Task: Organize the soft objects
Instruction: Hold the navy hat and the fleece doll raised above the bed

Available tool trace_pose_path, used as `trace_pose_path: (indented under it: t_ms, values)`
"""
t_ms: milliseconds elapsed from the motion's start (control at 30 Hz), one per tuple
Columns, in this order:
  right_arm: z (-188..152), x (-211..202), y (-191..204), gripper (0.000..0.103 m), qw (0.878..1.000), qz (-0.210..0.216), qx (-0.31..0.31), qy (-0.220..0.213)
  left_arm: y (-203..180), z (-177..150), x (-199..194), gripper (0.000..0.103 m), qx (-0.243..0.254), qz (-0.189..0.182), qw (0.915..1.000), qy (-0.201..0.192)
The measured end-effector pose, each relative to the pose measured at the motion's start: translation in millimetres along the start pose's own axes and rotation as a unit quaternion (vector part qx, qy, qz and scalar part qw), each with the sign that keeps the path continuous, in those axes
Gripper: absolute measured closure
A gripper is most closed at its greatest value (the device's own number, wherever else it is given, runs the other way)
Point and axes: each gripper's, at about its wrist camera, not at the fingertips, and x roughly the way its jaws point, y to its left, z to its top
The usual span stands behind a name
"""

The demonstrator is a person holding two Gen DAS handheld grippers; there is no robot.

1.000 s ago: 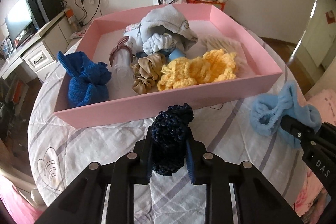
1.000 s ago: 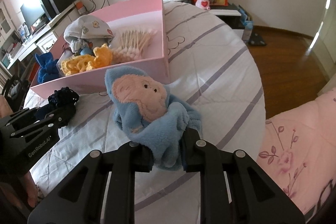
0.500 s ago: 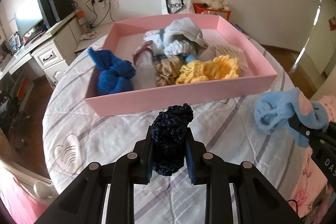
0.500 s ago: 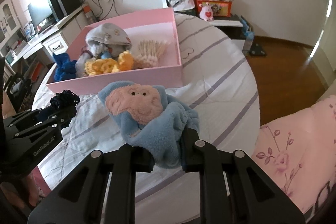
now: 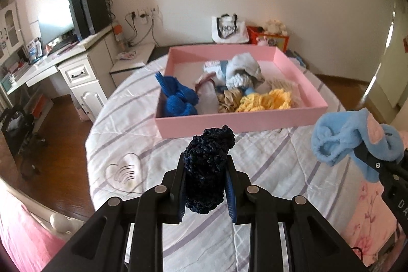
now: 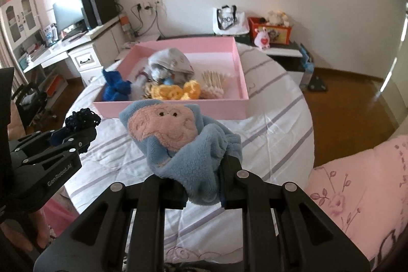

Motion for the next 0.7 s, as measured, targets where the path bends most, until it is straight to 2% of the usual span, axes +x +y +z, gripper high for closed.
trace_pose_path:
  t_ms: [700]
  values:
    - [-23.8, -110.9, 28.5, 0.087, 0.993, 0.012, -0.029, -0.116, 0.6, -58.1, -154.8, 0.080, -0.012, 0.015, 0.9932, -0.115]
